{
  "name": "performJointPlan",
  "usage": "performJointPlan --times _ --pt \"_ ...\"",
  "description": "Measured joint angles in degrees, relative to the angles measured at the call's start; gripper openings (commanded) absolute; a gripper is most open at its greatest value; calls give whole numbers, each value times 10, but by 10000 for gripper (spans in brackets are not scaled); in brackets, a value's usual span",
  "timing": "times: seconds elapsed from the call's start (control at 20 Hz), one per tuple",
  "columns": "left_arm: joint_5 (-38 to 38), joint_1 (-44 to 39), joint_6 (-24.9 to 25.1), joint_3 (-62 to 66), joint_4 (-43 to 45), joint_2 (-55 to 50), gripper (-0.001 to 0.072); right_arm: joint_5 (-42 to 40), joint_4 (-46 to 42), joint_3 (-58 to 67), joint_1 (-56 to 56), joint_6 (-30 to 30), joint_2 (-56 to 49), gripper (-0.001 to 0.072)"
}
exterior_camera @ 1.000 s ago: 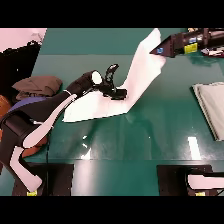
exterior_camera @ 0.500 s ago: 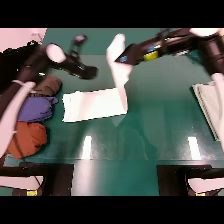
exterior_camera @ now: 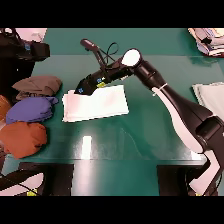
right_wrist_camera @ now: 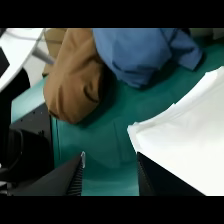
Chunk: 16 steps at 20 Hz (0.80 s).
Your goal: Fold the shirts.
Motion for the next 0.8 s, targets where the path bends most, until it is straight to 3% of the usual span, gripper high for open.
performJointPlan --times 0.2,0.4,0.45,0.5,0.55,0.8 --pt "-23 8 0 -1 4 7 25 66 -58 -43 -50 16 18 360" --pt "-36 10 0 -1 0 9 25 77 -116 -175 -154 44 86 365" --pt "-37 10 0 -1 -5 9 25 67 -122 -211 -181 48 103 451" --pt "-39 10 0 -2 -10 9 25 55 -127 -249 -208 53 117 594" --pt "-40 10 0 -2 -14 9 25 45 -130 -281 -232 56 126 639" --pt "-31 10 0 -2 -29 9 25 10 -97 -374 -289 61 114 634"
